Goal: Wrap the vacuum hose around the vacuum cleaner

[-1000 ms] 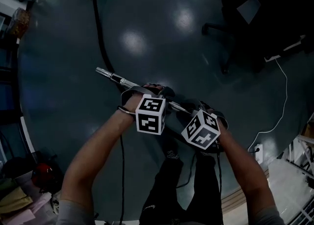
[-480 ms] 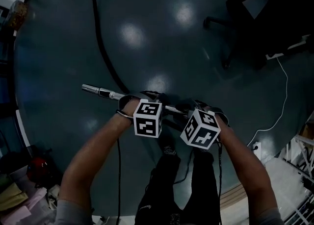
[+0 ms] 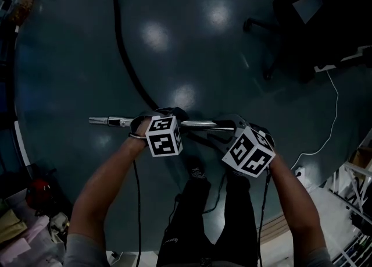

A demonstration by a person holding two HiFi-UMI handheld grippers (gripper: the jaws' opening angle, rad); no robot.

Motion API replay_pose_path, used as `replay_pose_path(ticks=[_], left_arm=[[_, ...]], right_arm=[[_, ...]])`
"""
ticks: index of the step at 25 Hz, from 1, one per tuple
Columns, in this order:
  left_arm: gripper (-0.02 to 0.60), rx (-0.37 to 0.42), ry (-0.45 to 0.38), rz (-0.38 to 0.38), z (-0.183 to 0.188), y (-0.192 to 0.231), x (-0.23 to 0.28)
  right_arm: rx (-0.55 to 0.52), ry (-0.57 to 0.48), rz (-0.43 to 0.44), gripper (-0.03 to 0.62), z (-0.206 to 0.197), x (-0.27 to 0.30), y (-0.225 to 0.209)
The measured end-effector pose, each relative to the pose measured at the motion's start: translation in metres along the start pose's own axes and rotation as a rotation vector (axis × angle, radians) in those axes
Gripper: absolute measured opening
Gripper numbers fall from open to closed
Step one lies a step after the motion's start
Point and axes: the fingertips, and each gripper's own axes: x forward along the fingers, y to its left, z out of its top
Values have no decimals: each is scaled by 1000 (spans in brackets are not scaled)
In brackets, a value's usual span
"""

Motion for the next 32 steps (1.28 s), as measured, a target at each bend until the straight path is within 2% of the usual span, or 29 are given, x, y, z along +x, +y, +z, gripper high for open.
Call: replay_pose_path(ticks=[7, 12, 15, 18, 26, 32], left_arm=[[166, -180, -42, 123, -22, 19, -46], [166, -312, -79, 209, -38, 11, -100], [166, -401, -99, 257, -43, 9, -123], [166, -474, -117, 297, -45, 9, -143], [166, -610, -142, 385, -33, 20, -189], [166, -717, -168, 469, -17, 44, -233]], right_arm=[[73, -80, -68, 153, 34, -32, 12], [114, -88, -72, 153, 64, -62, 41], [167, -108, -76, 153, 78, -76, 43], [254, -144, -76, 153, 96, -87, 36], [496, -267, -35, 155, 154, -99, 5], [567, -350, -13, 155, 209, -98, -25]])
